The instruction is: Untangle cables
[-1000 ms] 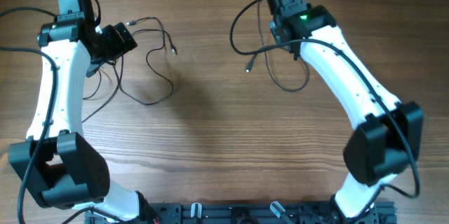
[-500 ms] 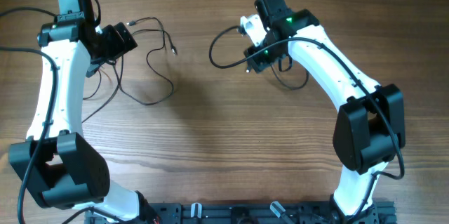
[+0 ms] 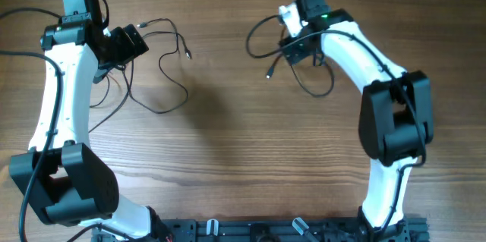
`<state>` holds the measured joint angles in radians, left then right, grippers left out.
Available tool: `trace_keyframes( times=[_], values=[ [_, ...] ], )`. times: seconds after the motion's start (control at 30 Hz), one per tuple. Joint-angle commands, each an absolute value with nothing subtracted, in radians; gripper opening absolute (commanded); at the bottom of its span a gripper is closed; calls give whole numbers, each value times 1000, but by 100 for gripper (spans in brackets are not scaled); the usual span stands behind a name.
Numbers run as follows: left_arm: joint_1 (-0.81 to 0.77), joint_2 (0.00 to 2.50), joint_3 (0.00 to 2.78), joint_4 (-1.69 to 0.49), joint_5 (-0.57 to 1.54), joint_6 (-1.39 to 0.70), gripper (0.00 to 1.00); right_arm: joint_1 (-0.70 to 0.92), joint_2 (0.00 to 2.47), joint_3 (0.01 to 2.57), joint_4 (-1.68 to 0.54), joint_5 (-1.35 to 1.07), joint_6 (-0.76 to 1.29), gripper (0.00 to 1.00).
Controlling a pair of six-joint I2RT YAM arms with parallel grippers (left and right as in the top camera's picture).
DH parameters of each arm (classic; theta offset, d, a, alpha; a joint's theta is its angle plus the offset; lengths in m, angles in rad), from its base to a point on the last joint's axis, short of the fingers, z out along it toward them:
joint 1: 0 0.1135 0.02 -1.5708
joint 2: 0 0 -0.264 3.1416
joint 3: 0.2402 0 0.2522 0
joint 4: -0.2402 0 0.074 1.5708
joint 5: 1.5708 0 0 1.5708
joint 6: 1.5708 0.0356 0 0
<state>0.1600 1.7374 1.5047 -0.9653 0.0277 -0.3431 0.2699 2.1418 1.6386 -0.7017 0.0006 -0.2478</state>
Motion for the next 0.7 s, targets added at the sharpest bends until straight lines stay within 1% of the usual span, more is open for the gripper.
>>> trace_keyframes(
  times=[0.0,0.1,0.3,0.43,0.53,0.57,0.63,0.67],
  values=[
    [159,1747,1503,-966,36,-352,100,185,2170,1626,-695,-130,-249,68],
    [159,1747,1503,-966,36,-352,100,150,2171,1626,-700,-205,-266,64],
    [159,1747,1503,-966,36,-352,100,168,2171,1588,-675,-219,-380,64],
    [159,1747,1503,-966,36,-352,100,171,2171,1485,-501,-90,-392,64],
    [159,1747,1503,-966,36,-352,100,170,2171,1437,-398,-75,-393,62],
    [159,1747,1503,-966,36,-352,100,171,2171,1431,-383,-75,-393,57],
    [159,1747,1503,-966,36,-352,100,171,2171,1431,-378,-75,-390,45],
    [159,1747,1503,-966,36,-352,100,171,2171,1432,-378,-78,-389,34]
  ],
)
